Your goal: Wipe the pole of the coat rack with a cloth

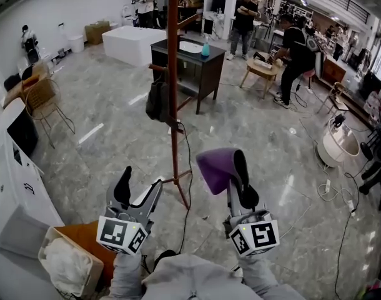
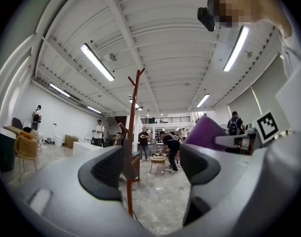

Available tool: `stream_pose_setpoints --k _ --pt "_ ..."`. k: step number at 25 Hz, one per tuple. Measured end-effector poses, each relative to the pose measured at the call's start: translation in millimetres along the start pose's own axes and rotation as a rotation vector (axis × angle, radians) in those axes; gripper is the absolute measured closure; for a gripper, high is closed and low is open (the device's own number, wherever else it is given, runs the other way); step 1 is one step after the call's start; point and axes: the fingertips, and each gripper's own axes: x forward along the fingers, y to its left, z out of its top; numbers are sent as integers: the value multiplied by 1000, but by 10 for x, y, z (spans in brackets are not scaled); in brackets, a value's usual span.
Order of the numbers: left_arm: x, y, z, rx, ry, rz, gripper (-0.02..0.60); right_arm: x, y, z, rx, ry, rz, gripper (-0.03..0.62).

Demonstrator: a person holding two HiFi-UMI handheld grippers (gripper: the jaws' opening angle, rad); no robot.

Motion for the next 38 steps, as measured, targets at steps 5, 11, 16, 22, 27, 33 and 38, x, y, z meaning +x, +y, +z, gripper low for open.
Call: stream_pose_setpoints --k 5,11,16,22,27,33,38 --pt "212 93 -72 7 15 5 197 231 -63 -102 15 10 17 543" --pt "591 416 -170 6 22 -12 197 705 -102 -207 13 5 4 545" --pt "1008 819 -238 2 22 -52 196 1219 -80 -315 14 6 -23 543" --pt "1486 1371 -261 3 19 -105 198 1863 19 -321 -8 0 -64 543" --pt "1789 1716 -219 7 1 -148 198 2337 76 -100 -67 -63 -85 543" --pt "2048 1843 -206 -1 -1 -178 198 2788 -62 734 -221 -237 -90 543" --pt "2164 1818 -238 -7 -5 -152 198 3090 -48 1440 -329 -387 -8 543"
